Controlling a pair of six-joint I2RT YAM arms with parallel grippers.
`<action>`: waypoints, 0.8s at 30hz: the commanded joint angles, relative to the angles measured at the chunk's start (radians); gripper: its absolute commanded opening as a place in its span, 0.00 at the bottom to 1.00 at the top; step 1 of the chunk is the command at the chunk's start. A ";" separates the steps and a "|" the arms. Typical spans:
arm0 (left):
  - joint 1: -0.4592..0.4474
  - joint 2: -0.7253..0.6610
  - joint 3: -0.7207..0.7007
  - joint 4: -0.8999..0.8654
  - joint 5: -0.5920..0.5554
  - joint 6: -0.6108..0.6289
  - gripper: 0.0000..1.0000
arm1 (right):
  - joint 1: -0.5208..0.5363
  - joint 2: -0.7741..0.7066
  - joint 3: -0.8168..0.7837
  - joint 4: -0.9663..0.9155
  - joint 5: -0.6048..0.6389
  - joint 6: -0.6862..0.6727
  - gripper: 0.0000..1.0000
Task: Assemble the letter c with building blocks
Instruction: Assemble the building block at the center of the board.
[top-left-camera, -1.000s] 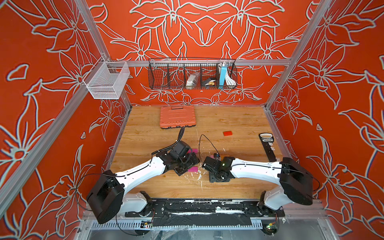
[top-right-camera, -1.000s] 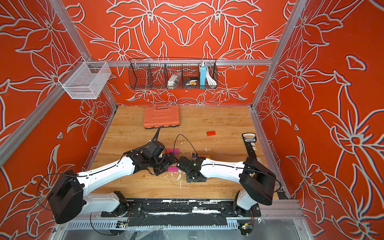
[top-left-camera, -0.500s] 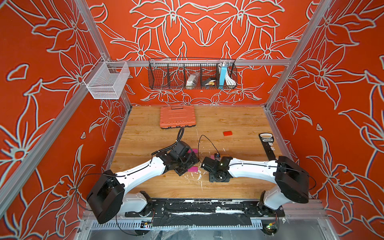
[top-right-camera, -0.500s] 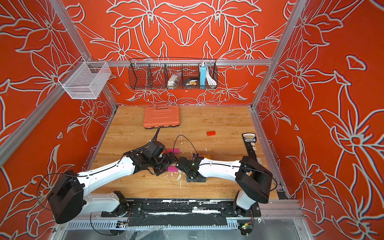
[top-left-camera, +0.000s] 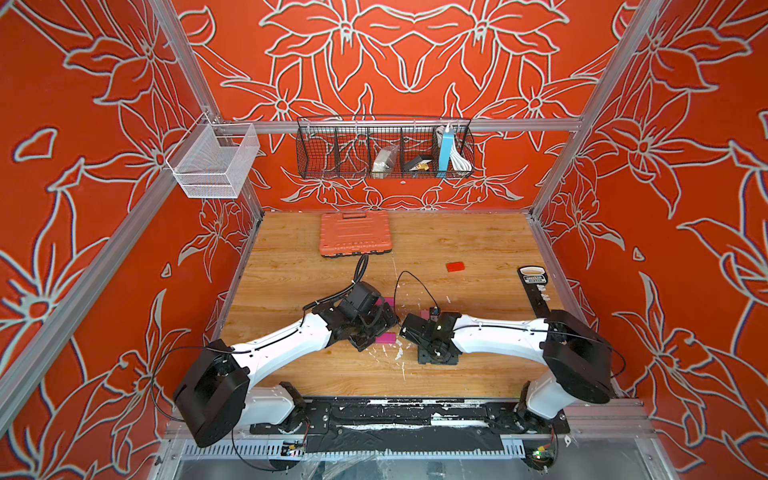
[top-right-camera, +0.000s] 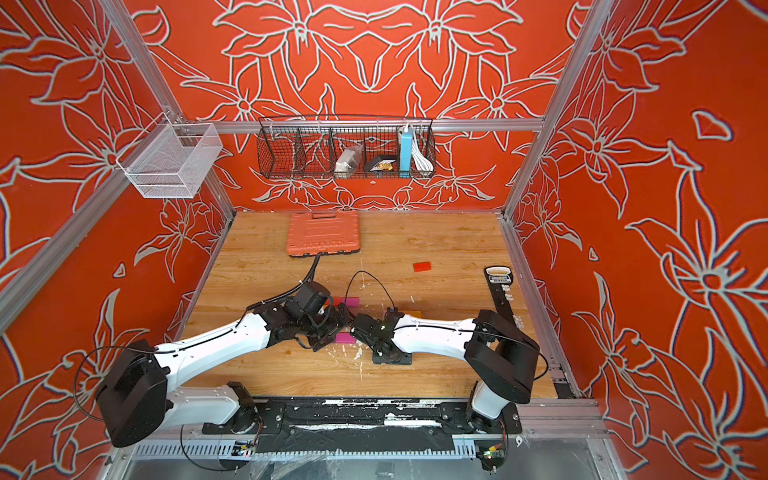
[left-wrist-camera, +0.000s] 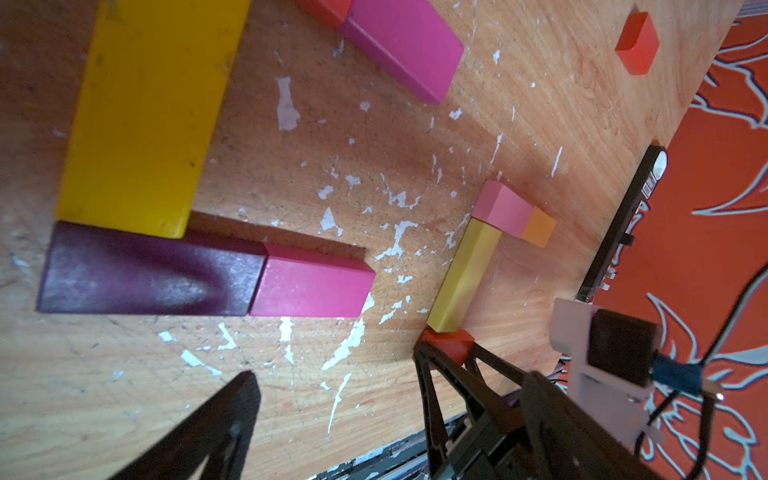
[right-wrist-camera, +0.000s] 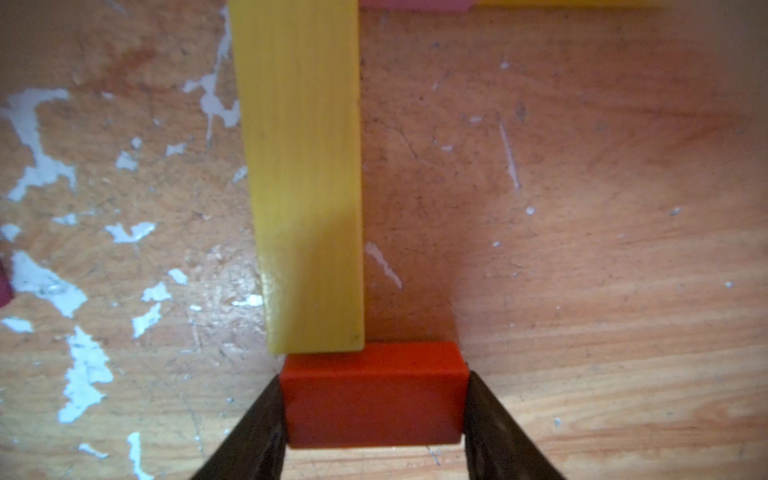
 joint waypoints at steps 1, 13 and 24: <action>-0.005 0.005 0.011 -0.005 -0.018 0.000 0.99 | 0.005 0.015 0.017 -0.036 0.037 0.024 0.50; -0.005 0.022 0.014 0.004 -0.020 0.002 0.99 | -0.004 0.035 0.020 -0.009 0.019 0.003 0.49; -0.005 0.028 0.013 0.006 -0.022 0.006 0.99 | -0.015 0.052 0.019 0.005 0.005 -0.006 0.49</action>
